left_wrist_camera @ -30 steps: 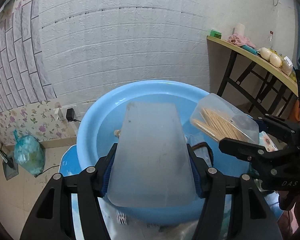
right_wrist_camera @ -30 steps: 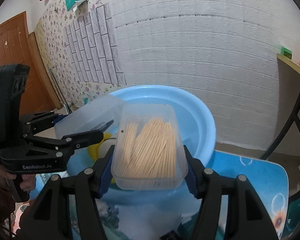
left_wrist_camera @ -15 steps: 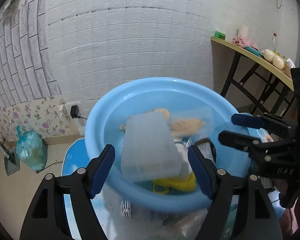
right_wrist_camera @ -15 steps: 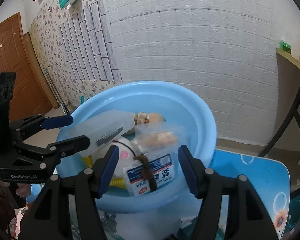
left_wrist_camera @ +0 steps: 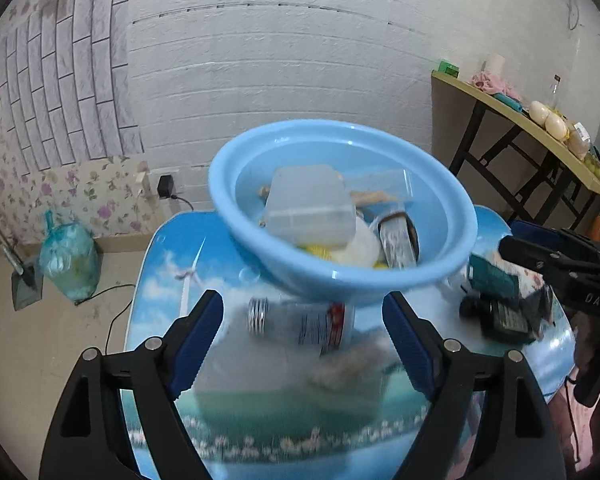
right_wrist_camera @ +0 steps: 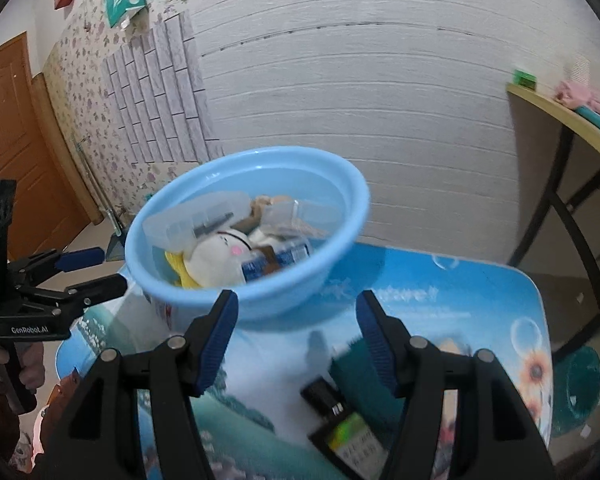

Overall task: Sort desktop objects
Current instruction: 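Withdraw both tools from the basin toward the remaining bottles and packets on the table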

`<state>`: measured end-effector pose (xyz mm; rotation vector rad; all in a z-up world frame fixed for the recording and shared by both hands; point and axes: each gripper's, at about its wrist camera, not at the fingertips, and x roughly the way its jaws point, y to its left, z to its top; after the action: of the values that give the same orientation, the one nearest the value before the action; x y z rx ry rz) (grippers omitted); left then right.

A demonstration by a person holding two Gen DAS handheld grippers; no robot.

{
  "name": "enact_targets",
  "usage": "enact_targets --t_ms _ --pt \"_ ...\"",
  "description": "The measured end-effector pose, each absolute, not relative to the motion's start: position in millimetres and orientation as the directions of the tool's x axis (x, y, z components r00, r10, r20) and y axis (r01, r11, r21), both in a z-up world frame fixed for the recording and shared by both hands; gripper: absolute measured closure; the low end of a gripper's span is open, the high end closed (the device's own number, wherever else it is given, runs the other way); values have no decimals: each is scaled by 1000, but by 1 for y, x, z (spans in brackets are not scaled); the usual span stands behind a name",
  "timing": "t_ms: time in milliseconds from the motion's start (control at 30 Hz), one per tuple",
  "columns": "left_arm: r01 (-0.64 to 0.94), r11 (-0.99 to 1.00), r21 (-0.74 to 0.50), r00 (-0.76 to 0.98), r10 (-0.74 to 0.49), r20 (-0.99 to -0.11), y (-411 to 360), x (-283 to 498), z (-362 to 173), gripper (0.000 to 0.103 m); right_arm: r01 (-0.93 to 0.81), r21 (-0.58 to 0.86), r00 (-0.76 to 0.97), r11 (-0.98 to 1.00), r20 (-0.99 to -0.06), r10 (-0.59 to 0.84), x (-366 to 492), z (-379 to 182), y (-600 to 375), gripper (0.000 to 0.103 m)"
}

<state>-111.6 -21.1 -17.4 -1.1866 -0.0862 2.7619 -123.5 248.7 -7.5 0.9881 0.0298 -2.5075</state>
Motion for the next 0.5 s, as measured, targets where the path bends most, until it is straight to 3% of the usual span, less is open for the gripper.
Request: enact_targets --t_ms 500 --pt "-134 -985 -112 -642 173 -747 2 -59 -32 16 331 148 -646 -932 -684 -338 -62 -17 288 42"
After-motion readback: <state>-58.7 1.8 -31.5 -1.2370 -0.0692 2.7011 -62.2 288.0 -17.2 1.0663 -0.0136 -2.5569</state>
